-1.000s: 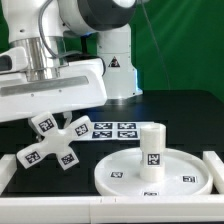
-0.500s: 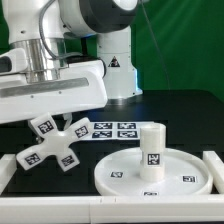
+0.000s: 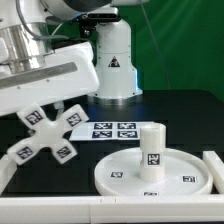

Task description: Assemble round table

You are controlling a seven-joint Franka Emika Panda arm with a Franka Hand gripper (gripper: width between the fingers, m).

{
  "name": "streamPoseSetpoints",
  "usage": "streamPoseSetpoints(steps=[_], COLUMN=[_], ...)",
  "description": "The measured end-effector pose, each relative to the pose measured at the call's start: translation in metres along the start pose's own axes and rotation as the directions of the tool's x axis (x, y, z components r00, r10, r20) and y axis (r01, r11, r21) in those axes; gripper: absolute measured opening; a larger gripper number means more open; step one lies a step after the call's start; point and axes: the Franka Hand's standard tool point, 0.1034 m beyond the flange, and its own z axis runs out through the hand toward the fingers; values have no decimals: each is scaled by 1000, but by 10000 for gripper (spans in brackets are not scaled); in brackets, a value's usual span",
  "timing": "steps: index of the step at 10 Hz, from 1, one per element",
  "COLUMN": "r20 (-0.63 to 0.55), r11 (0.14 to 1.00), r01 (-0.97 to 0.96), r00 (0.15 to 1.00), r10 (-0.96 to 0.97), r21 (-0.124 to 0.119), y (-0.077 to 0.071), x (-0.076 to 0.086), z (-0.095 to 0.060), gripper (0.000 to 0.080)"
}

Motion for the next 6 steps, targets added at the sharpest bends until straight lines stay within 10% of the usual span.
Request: streamPoseSetpoints(steps=[3, 6], r20=[-82, -104], r11=[995, 998], r01=[24, -34], r00=[996, 994], r10=[-32, 28], r21=[-98, -54], y=[22, 9], x=[-16, 10], z=[-3, -4], gripper=[225, 225])
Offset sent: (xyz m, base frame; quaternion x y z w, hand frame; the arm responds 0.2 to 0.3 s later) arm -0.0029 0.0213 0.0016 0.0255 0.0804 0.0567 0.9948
